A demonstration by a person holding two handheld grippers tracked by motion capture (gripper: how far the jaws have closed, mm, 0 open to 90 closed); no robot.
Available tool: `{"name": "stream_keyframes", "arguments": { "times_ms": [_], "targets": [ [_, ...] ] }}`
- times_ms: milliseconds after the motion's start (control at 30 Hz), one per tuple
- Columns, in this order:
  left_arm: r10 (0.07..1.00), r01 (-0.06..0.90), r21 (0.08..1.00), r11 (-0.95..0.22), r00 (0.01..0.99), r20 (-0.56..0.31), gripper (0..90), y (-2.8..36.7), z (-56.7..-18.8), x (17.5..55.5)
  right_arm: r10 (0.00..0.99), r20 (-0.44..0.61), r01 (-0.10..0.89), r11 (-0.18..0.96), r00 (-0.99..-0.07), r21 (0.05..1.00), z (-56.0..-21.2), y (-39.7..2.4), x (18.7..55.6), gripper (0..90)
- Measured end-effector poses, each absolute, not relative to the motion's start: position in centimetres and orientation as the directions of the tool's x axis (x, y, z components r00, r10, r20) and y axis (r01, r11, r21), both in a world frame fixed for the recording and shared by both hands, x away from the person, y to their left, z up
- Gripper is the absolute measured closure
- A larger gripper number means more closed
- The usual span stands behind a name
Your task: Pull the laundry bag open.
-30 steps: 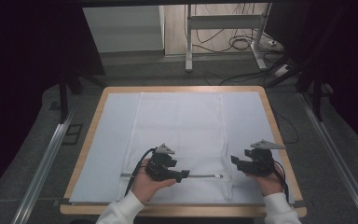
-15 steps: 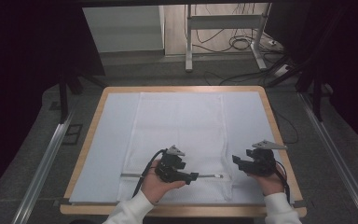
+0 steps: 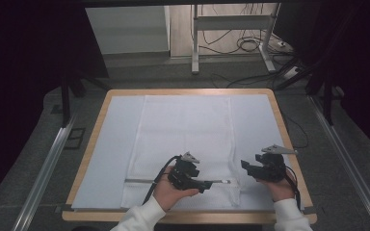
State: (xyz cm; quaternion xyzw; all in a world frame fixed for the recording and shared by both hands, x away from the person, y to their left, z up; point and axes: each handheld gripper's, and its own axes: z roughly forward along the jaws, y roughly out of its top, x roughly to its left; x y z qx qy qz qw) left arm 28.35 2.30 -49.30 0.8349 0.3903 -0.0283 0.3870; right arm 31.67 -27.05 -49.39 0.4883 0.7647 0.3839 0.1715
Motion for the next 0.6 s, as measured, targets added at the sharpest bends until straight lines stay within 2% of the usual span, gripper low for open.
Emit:
{"name": "stream_keyframes", "arguments": {
  "times_ms": [600],
  "targets": [
    [0.611, 0.665, 0.615, -0.424, 0.711, -0.348, 33.5, 0.4, -49.5, 28.6, 0.881, 0.112, 0.617, 0.226, -0.459, 0.753, -49.5, -27.0, 31.7, 32.3]
  ]
}}
